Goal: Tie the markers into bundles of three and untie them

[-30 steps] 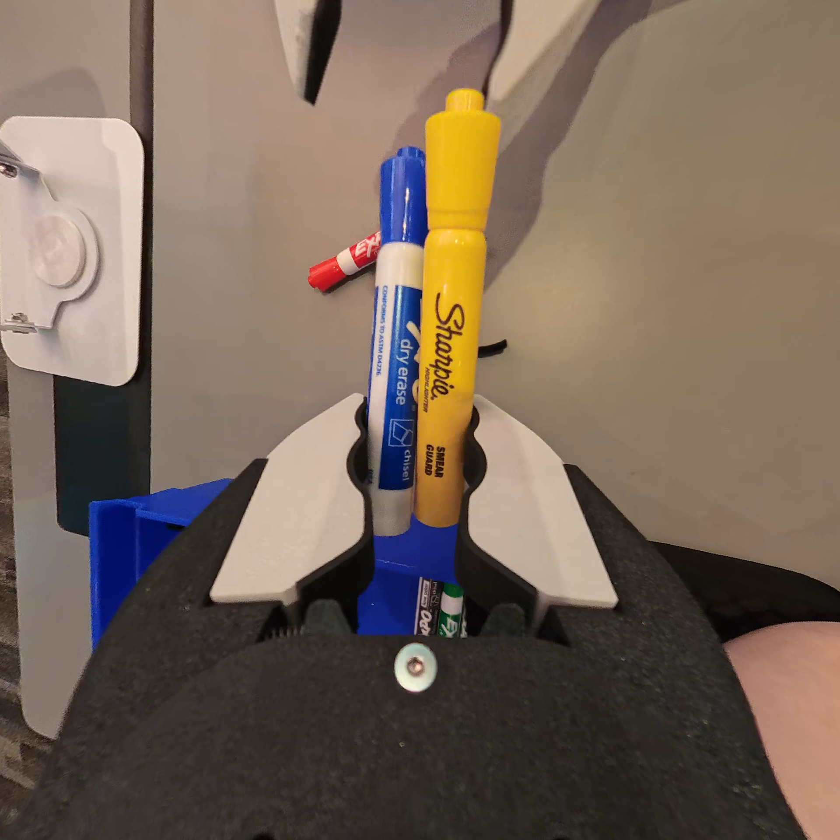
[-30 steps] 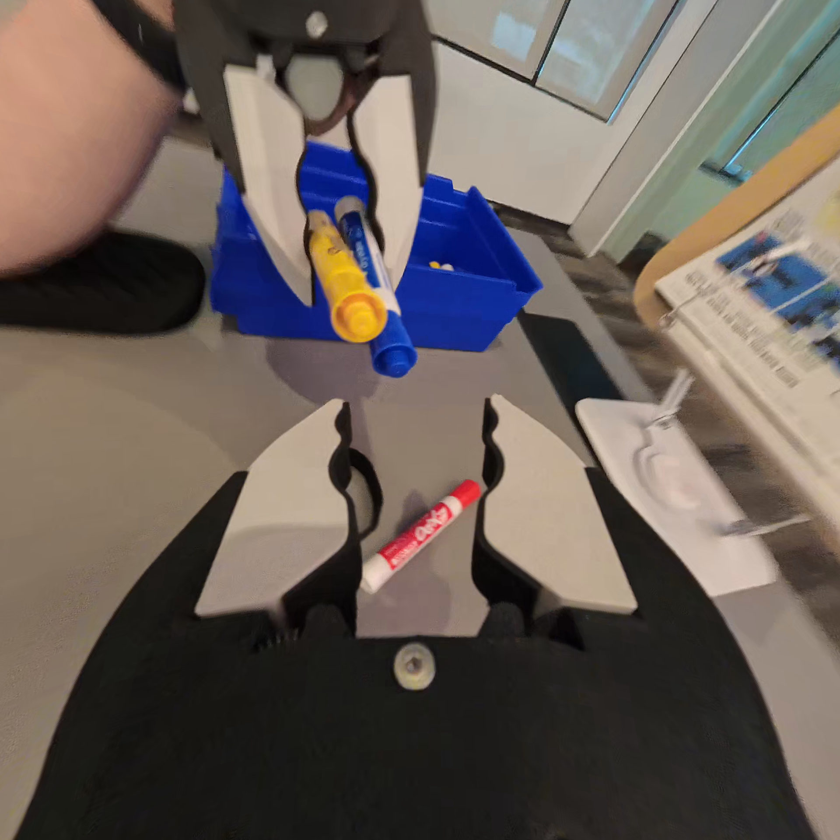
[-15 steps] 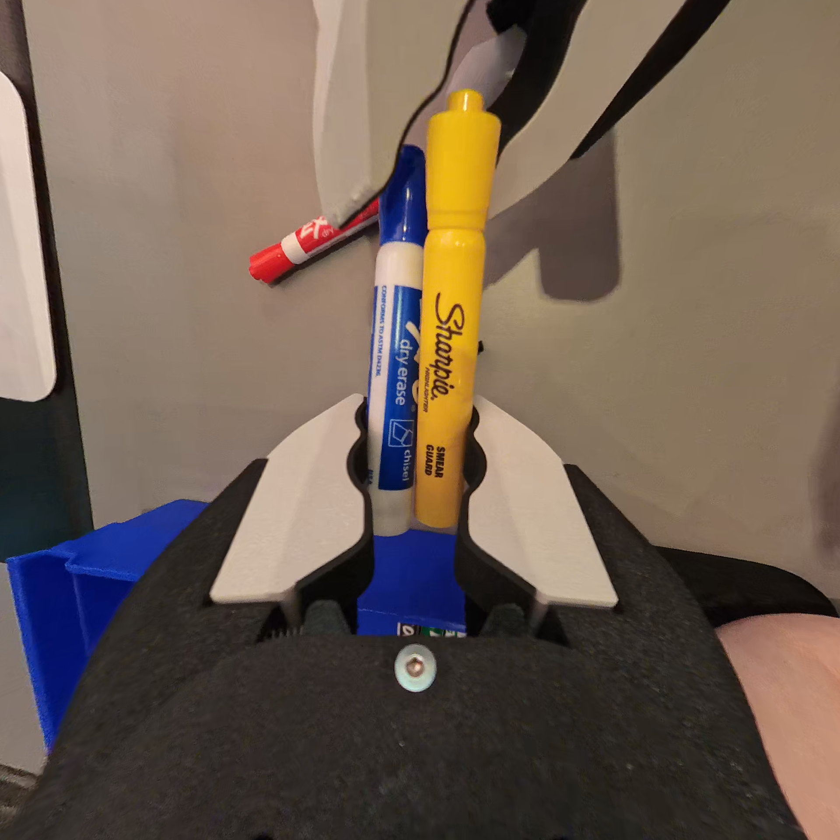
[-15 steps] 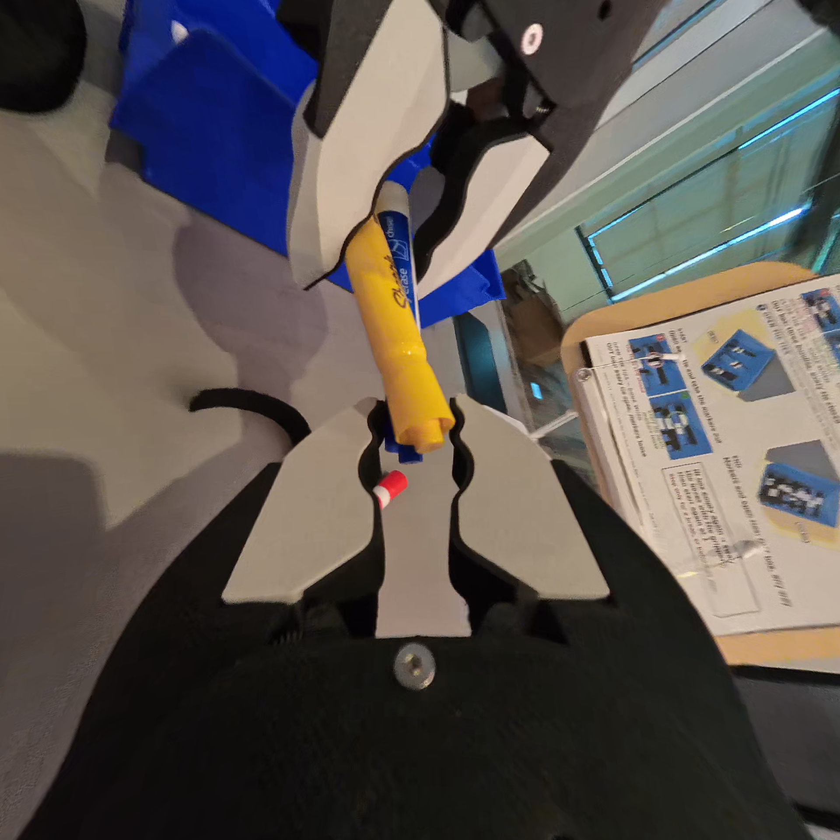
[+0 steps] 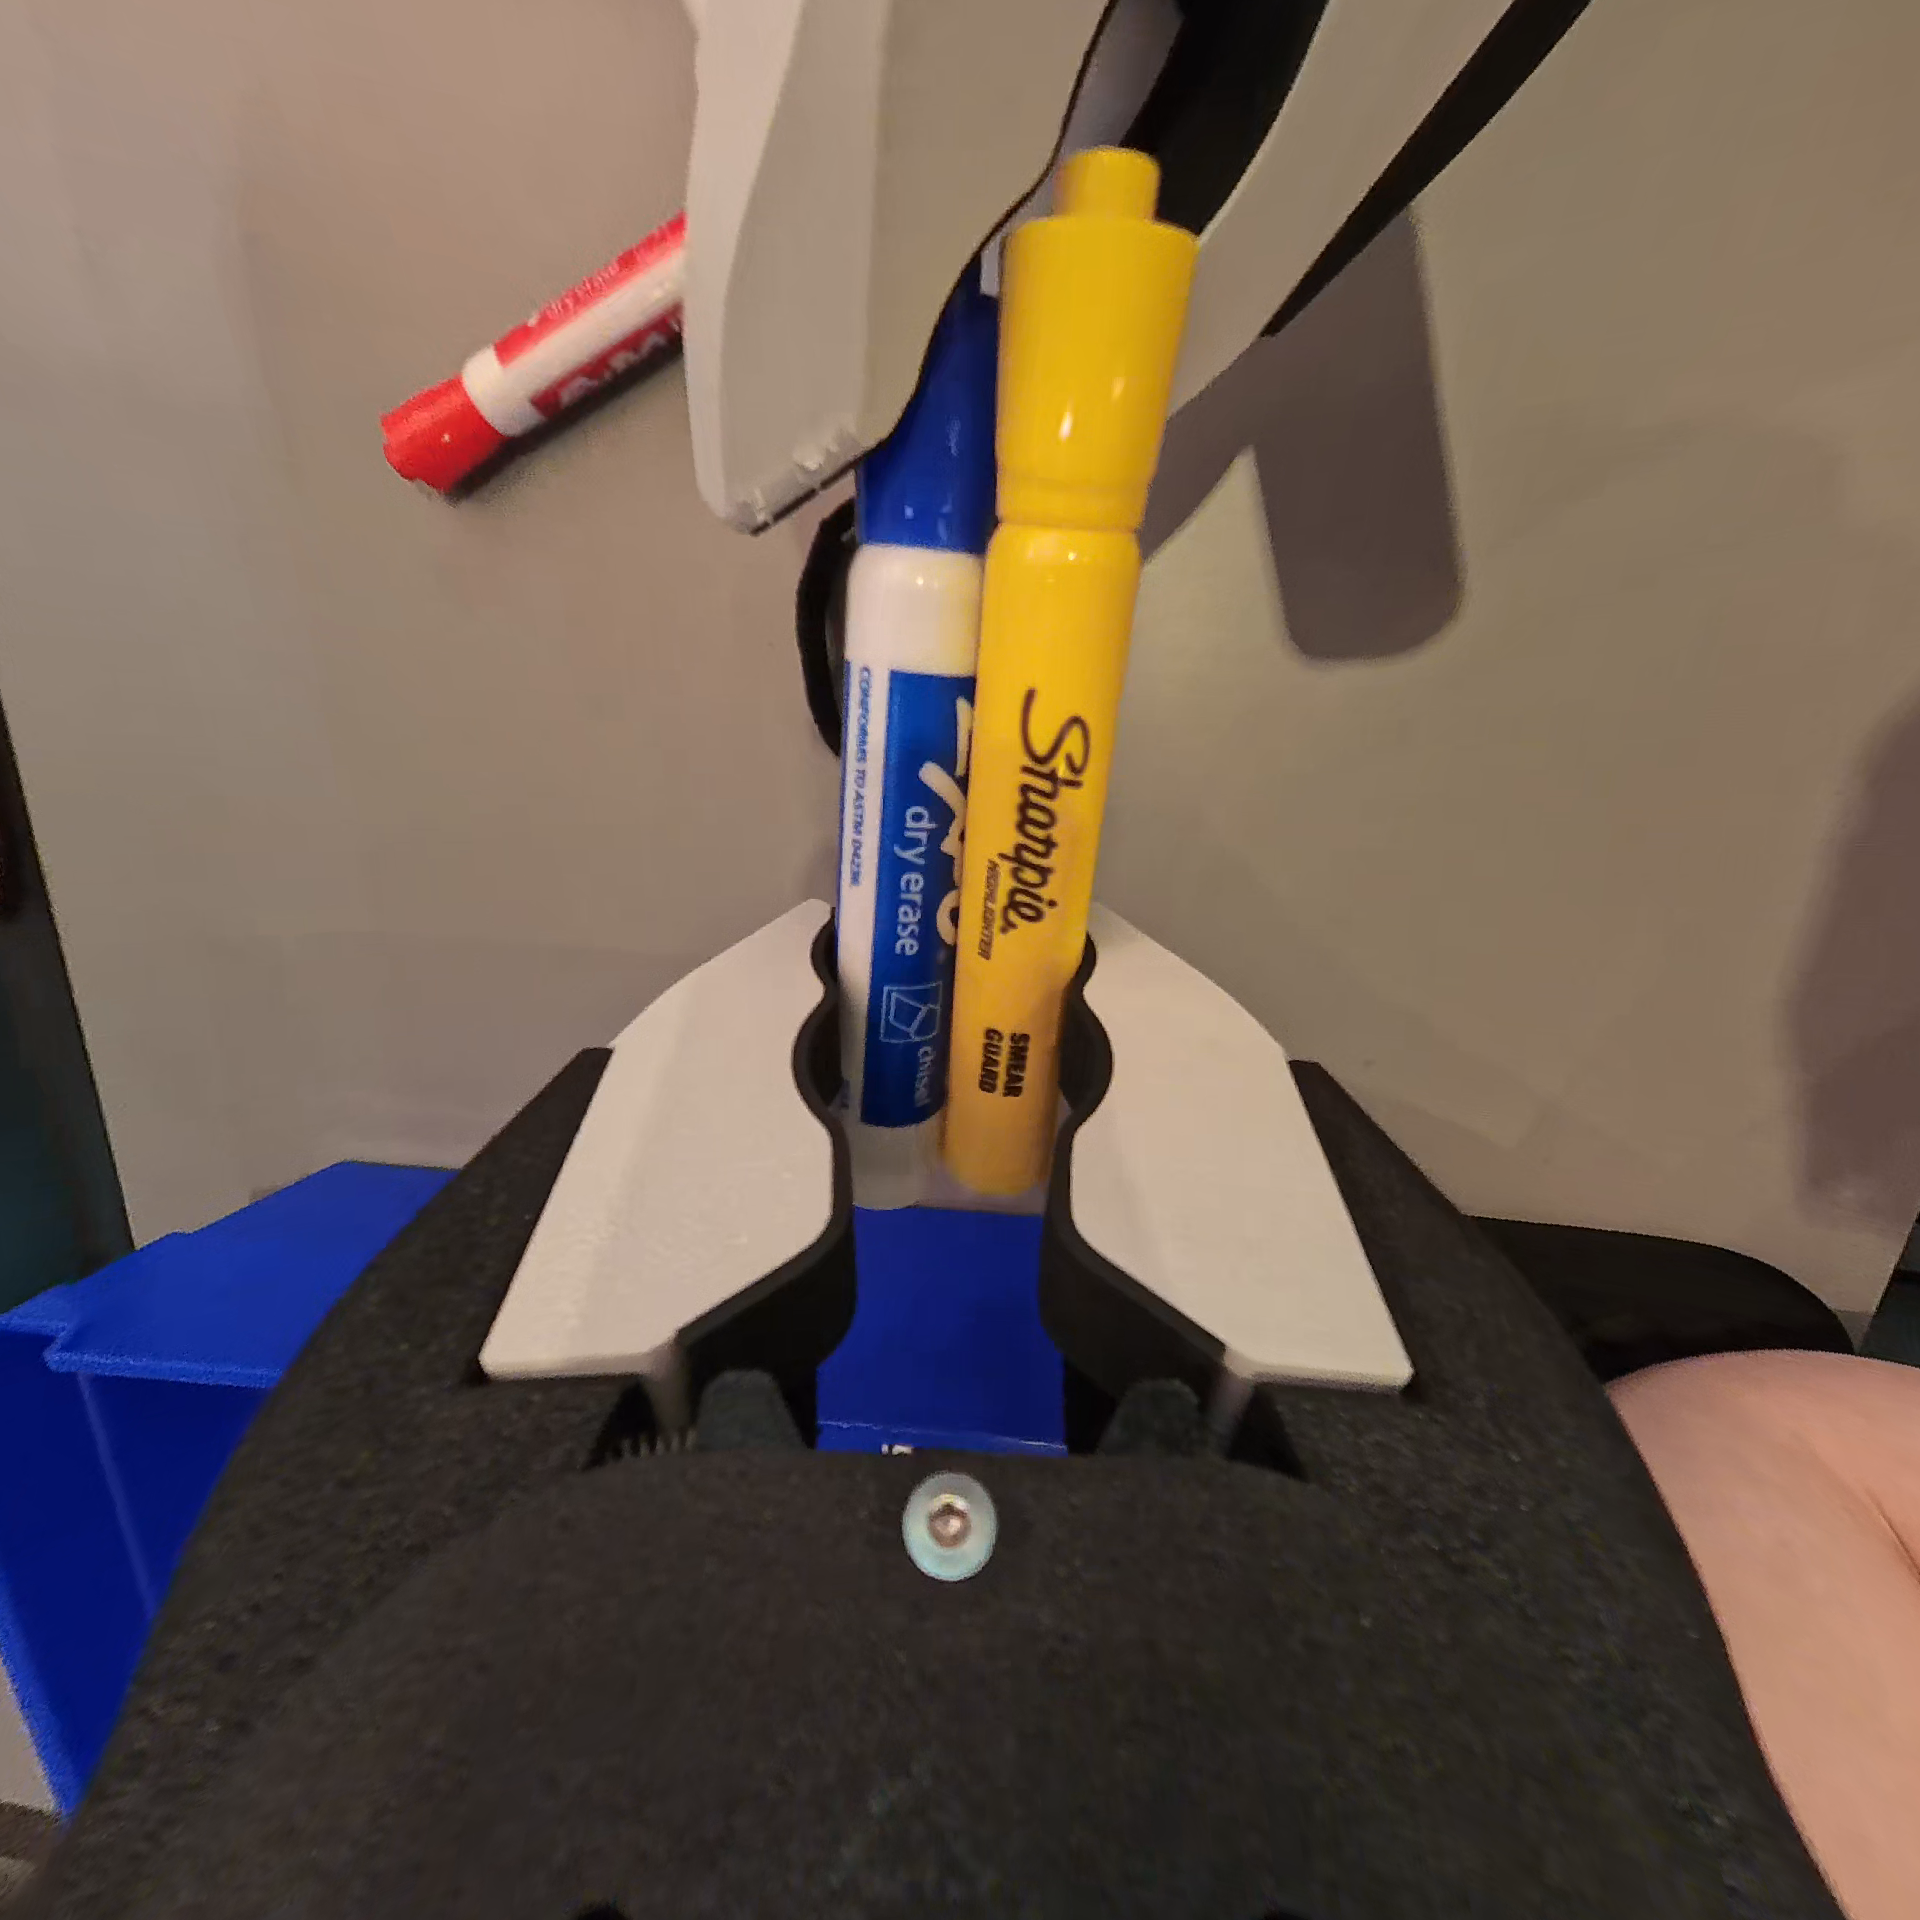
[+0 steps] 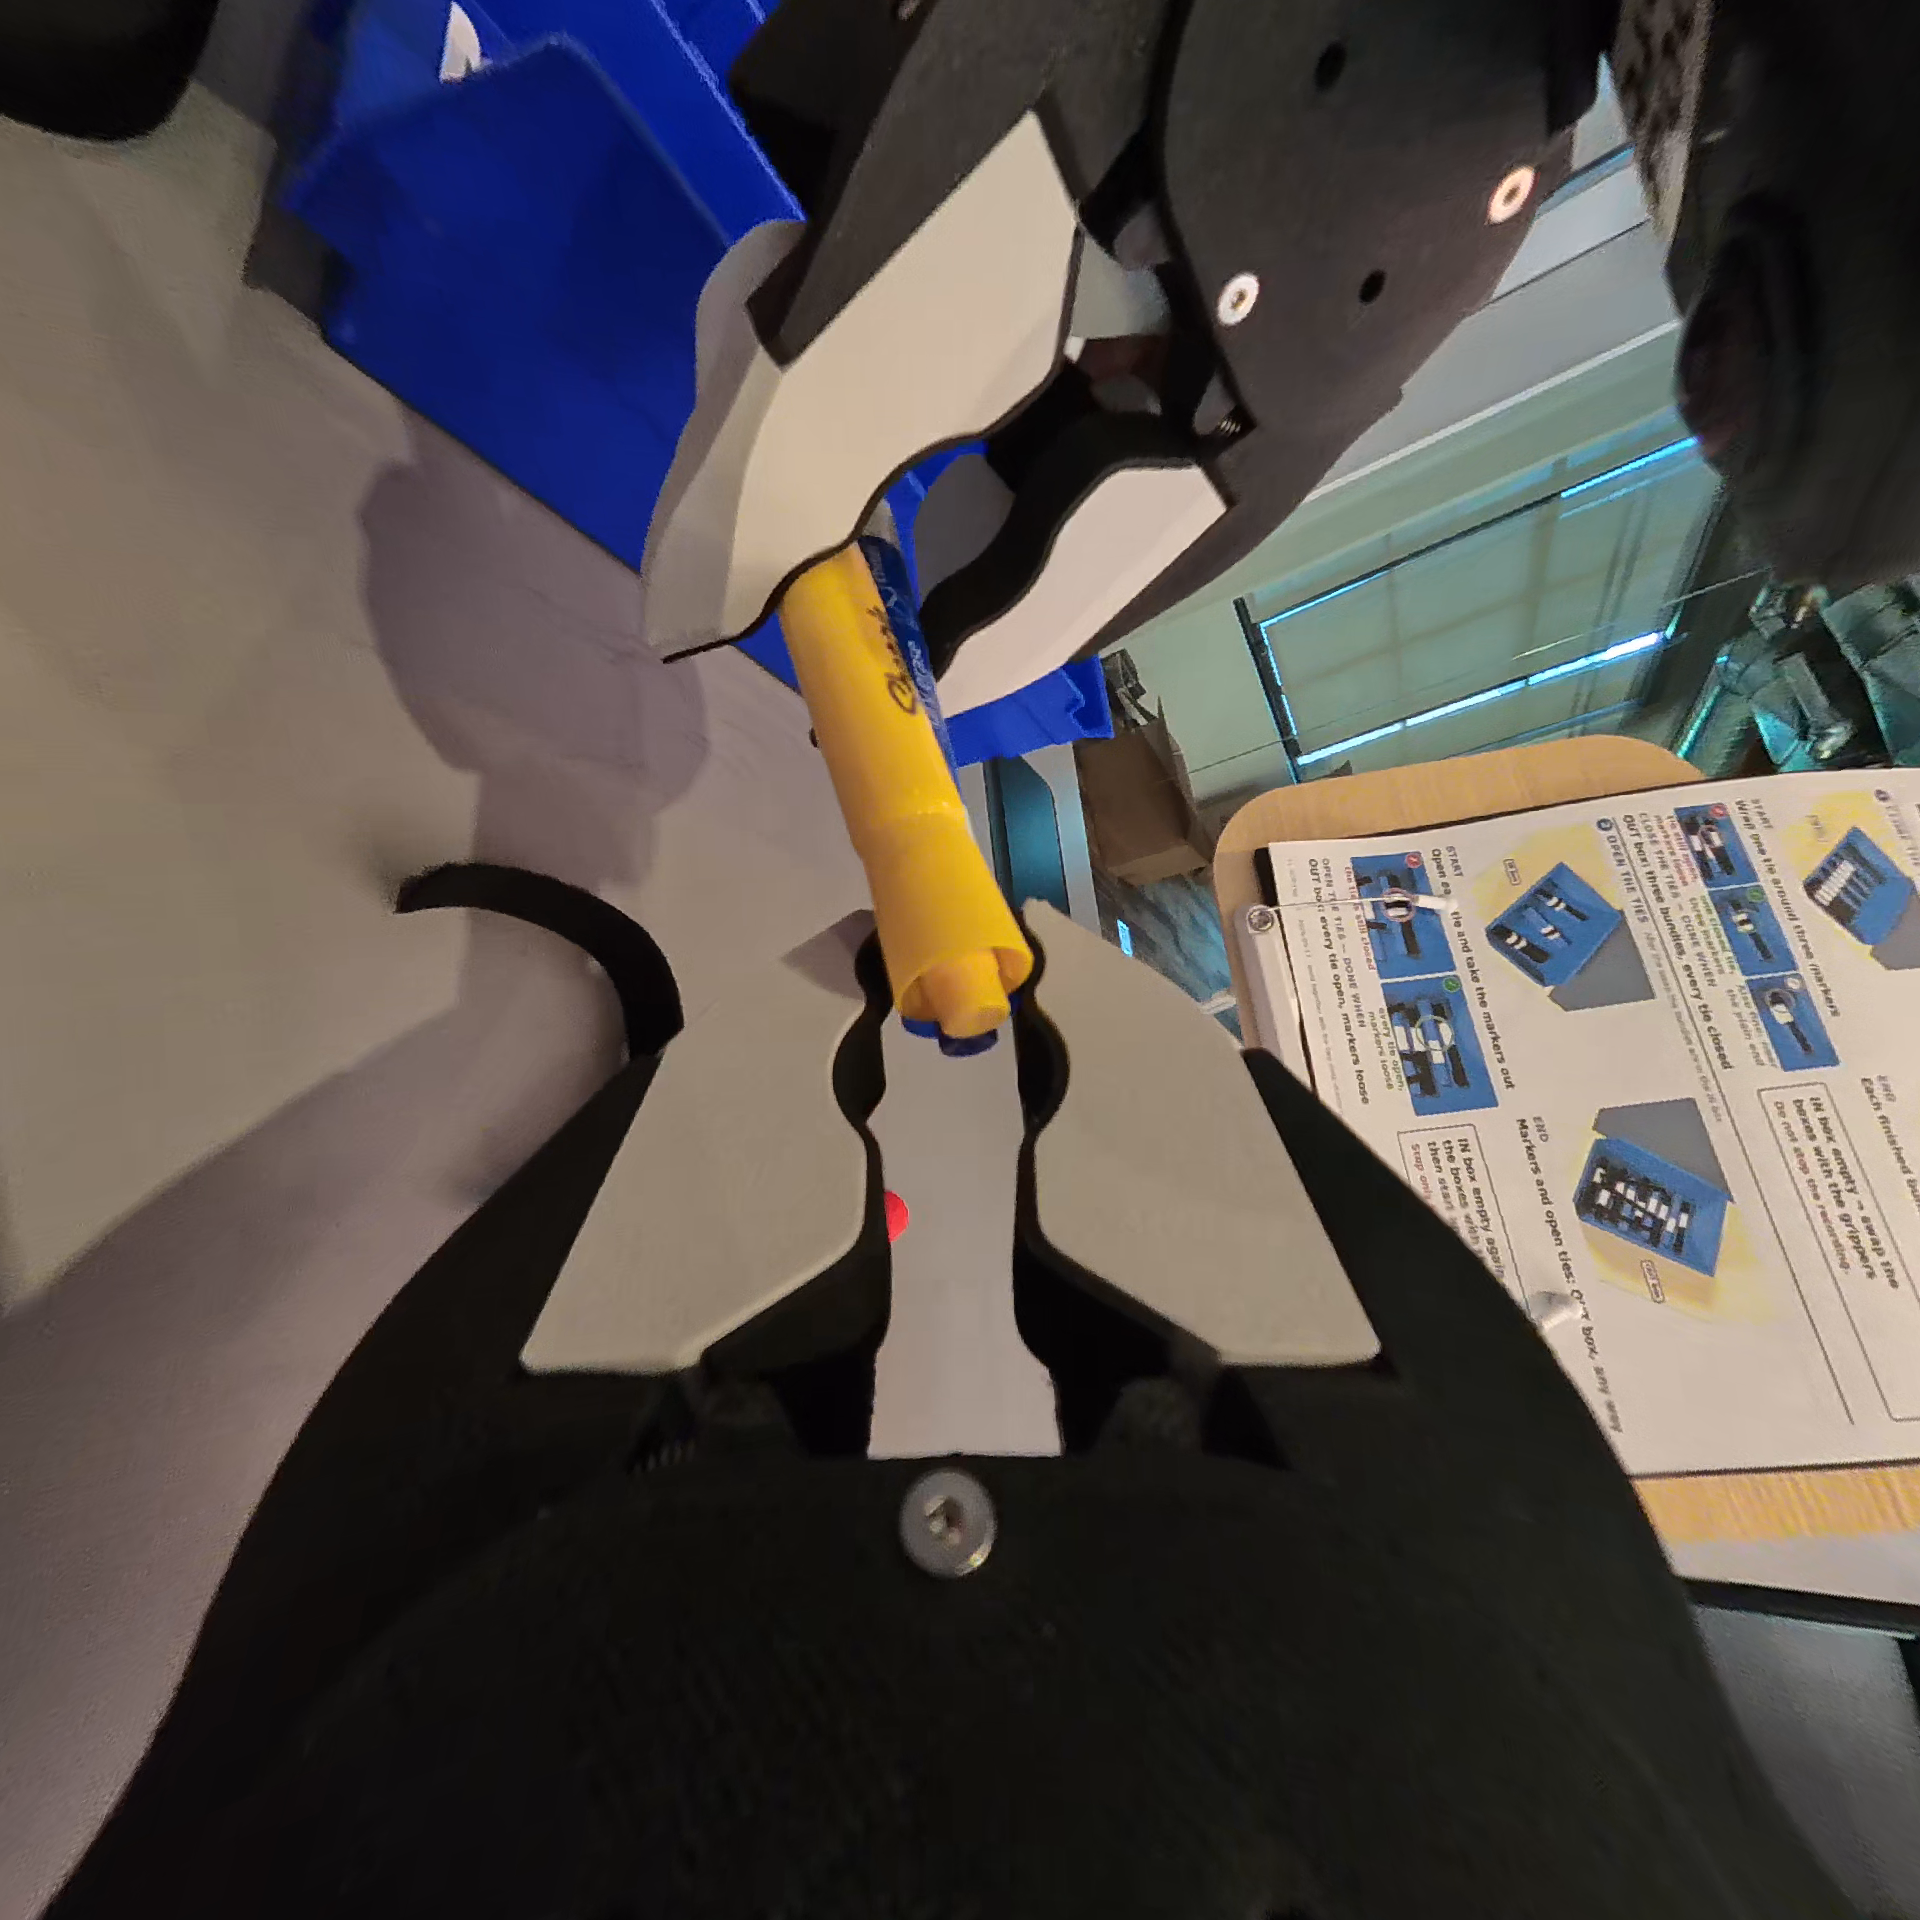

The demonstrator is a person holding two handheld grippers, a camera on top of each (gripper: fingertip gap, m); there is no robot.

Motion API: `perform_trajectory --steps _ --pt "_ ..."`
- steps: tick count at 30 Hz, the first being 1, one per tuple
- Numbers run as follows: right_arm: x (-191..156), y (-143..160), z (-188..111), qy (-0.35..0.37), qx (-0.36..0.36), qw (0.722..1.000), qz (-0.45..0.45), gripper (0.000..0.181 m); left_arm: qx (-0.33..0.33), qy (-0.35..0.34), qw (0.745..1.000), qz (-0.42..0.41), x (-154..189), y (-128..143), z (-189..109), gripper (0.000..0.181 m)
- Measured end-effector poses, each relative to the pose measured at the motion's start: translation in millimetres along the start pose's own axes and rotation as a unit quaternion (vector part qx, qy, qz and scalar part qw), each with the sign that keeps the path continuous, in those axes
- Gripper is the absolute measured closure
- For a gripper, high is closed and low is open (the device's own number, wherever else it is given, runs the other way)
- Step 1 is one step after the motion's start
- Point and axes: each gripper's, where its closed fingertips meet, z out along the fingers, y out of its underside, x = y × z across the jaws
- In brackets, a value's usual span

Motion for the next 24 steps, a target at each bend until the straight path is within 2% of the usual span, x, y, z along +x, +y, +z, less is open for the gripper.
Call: perform_trajectory --steps 11,15,20,24 --pt "-9 -3 1 -0.037 0.013 0.999 0.024 0.160 -0.027 0.012 1.000 0.010 5 4 7 0.143" --pt "-4 -6 1 -0.034 0.030 0.997 0.058 0.158 -0.013 0.022 1.000 0.006 7 2 4 0.143" --pt "7 -10 -2 -0.030 0.053 0.992 0.112 0.145 0.028 0.019 0.999 0.021 10 -6 -8 0.143" --pt "11 -8 -2 -0.031 0.058 0.987 0.144 0.142 0.039 0.010 0.999 0.020 8 -5 -16 0.143"
